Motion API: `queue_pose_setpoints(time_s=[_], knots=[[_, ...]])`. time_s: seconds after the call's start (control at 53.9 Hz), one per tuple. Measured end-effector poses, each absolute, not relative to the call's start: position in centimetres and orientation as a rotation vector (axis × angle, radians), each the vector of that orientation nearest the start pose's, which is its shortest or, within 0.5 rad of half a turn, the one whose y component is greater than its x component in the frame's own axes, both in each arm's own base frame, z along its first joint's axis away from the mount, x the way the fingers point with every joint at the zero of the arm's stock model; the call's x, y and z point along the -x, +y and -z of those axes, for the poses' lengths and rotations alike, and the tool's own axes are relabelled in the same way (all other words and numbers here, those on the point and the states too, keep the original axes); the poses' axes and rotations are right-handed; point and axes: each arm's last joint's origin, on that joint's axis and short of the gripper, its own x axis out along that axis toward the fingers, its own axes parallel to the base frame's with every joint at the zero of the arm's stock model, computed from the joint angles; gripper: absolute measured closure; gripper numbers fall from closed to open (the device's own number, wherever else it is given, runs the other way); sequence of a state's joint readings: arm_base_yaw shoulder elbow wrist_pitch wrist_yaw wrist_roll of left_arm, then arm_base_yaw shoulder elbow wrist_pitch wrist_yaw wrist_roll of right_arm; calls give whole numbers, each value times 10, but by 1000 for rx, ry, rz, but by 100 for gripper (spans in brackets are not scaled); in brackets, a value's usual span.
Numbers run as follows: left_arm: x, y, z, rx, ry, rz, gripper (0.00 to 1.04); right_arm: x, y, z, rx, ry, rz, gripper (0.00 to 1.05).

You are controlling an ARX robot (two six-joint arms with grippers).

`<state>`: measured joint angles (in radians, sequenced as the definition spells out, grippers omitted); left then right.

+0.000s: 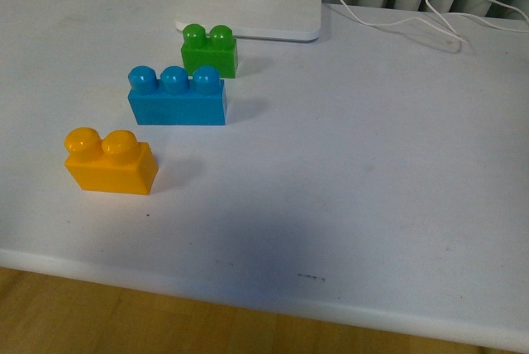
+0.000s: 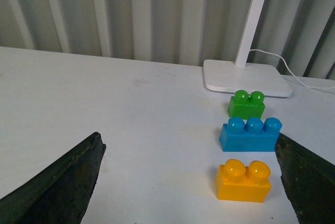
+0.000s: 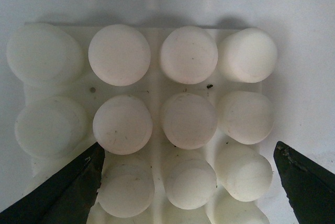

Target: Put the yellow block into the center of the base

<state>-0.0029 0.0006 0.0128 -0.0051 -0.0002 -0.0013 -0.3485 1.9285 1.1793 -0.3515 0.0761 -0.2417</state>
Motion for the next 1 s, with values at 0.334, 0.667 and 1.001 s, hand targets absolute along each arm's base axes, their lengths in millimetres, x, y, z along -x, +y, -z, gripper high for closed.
queue_pose_setpoints(time_s=[0.334,0.667,1.001], knots=[[-97,0,-167,1,-7,3,6,-341,-109,-129,-39,1151,175,9],[-97,0,-167,1,-7,3,6,-334,-11,-113,-112,1108,99,9],[-97,0,-167,1,-7,3,6,-334,110,-108,-188,1043,139,9]])
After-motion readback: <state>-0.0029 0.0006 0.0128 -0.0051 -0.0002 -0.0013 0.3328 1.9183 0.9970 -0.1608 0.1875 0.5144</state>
